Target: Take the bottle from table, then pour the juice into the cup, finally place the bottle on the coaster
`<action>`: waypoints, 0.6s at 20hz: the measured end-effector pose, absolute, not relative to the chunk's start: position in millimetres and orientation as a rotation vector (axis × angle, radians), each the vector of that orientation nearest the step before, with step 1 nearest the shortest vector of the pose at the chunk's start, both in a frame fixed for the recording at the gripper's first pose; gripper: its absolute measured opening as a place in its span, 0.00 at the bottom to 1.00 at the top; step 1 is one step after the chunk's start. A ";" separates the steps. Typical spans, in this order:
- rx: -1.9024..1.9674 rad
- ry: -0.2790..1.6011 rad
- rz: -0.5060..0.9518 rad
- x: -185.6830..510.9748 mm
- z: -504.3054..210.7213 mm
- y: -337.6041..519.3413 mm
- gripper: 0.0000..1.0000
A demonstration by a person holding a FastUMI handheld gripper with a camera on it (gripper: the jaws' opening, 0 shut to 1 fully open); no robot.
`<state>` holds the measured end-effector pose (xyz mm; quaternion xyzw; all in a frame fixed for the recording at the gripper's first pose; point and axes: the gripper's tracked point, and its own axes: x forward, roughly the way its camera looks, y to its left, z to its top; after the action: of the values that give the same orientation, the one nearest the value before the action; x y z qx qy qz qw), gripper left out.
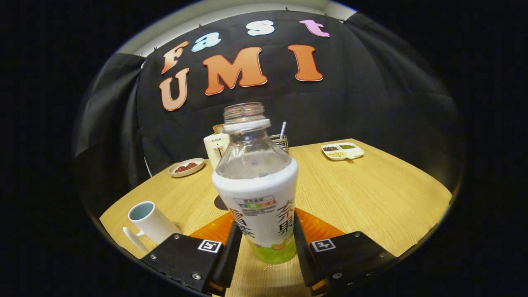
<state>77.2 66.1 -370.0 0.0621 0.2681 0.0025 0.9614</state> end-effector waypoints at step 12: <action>-0.046 0.504 0.089 83.3 -346.4 103.8 0.59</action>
<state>83.3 103.8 -346.4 -0.0227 0.2490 0.0440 0.9672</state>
